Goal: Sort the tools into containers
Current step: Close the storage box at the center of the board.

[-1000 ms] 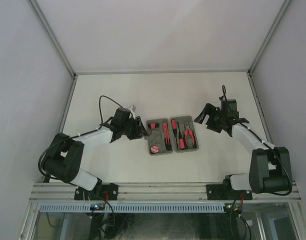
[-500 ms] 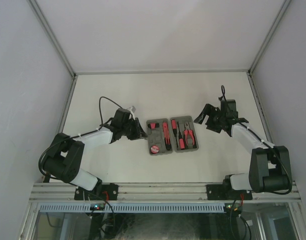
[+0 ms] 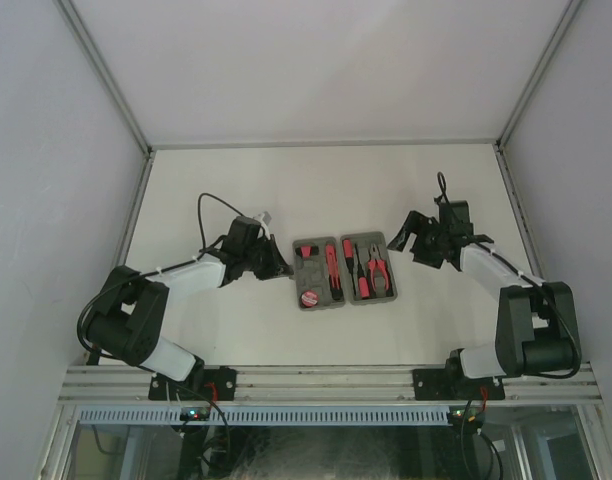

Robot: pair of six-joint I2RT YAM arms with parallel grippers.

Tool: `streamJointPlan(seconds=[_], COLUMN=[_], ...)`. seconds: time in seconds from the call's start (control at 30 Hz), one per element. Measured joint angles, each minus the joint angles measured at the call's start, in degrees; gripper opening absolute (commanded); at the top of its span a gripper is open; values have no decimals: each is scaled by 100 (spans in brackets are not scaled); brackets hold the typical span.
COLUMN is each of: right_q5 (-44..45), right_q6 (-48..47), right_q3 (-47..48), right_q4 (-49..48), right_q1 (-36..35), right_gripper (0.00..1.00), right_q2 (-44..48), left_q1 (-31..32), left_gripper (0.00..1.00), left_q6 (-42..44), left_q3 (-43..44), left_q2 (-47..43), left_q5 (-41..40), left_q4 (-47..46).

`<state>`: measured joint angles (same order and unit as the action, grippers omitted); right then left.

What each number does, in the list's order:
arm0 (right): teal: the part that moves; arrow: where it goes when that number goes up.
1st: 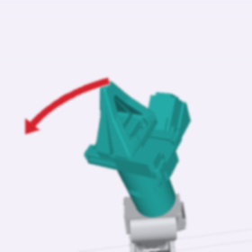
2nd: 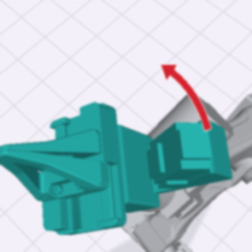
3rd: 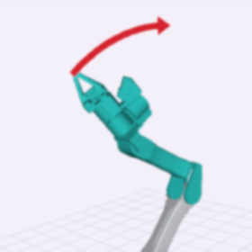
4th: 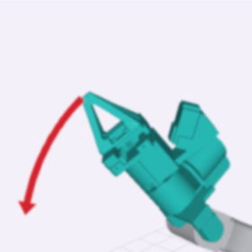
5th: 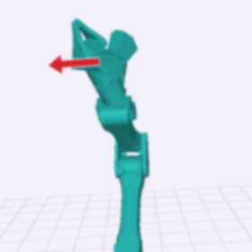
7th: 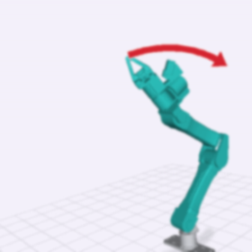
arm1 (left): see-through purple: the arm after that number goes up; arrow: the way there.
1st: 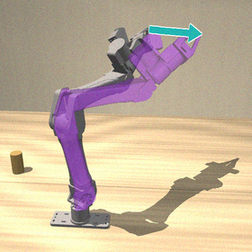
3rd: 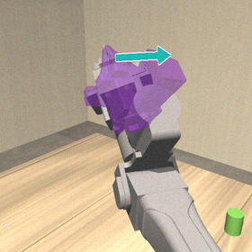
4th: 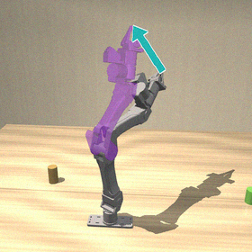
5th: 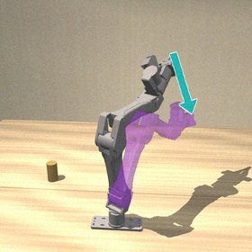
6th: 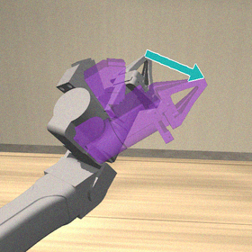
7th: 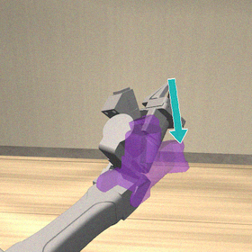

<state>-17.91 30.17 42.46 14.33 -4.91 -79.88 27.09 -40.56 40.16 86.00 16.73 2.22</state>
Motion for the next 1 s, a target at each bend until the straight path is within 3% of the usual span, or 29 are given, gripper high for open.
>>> streamJointPlan(seconds=[0.2,0.53,0.83,0.93,1.0], right_q5=[-50,-81,-66,-76,-103], right_q6=[-63,-107,-136,-149,-153], right_q3=[0,0,-7,-37,-61], right_q4=[0,-2,-72,-142,-170], right_q1=[125,214,216,216,216], right_gripper=[80,54,25,5,0], right_q2=[-192,-275,-271,-251,-247], left_q1=[0,0,-13,-22,-26], left_gripper=[0,0,0,0,0], left_q6=[13,17,17,17,17], left_q3=[2,2,2,2,2], left_q2=[0,0,0,0,0], left_q5=[0,-4,-4,-4,-4], left_q4=[0,0,0,0,0])
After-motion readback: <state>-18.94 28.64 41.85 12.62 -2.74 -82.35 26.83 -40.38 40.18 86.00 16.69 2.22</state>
